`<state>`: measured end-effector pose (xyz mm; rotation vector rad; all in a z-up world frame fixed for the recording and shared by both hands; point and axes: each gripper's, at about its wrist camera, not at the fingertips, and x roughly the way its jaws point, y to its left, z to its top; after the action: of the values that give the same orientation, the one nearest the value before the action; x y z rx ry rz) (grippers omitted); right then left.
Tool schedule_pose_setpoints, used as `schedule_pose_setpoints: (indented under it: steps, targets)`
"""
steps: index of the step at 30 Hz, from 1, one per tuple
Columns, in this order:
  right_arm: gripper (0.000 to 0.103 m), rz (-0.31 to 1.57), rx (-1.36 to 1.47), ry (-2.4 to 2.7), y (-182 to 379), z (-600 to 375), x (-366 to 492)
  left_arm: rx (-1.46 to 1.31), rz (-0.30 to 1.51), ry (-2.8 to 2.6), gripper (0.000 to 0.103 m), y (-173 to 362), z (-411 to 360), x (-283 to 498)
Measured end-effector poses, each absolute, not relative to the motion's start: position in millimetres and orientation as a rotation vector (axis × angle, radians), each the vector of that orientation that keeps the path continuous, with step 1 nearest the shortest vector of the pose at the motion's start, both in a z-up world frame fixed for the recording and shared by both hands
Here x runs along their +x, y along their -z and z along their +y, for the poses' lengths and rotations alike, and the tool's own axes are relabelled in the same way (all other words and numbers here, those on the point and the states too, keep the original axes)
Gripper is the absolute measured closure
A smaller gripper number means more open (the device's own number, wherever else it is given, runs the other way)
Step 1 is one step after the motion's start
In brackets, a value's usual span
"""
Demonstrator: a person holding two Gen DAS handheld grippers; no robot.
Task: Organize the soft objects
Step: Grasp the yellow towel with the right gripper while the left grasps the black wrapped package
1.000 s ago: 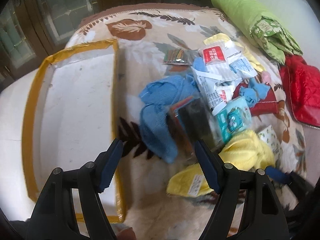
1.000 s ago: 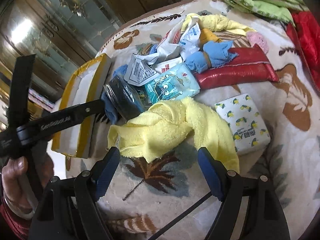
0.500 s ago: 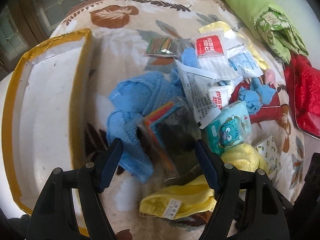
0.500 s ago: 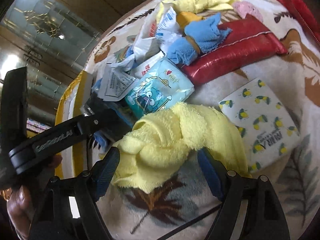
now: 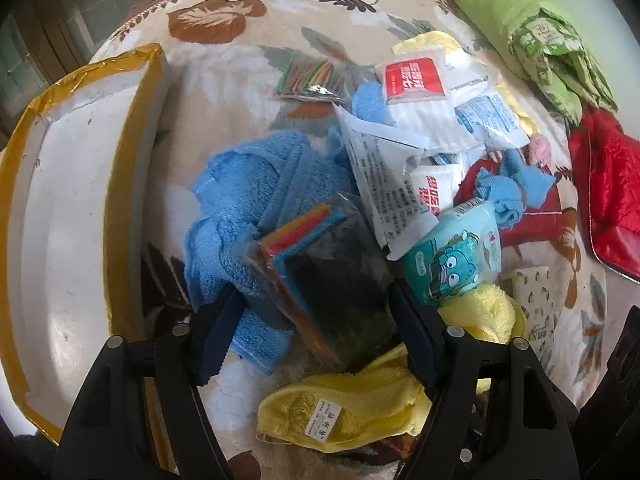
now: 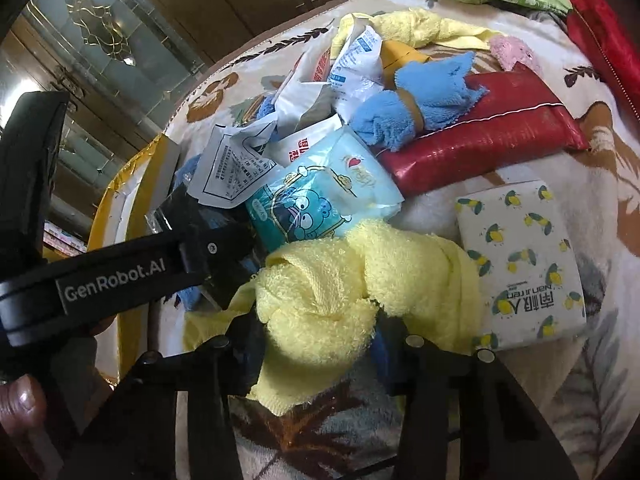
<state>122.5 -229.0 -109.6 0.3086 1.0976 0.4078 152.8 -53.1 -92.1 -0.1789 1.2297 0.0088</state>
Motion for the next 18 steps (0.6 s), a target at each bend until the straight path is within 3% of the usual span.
schedule_pose_setpoints:
  steps: [4, 18]
  targets:
    - [0.06, 1.095, 0.3, -0.42, 106, -231, 119, -0.163, 1.223, -0.005, 0.049, 89, -54, 148]
    - [0.06, 1.026, 0.227, -0.429, 78, -235, 99, -0.15, 1.174, -0.015, 0.057, 78, -42, 129]
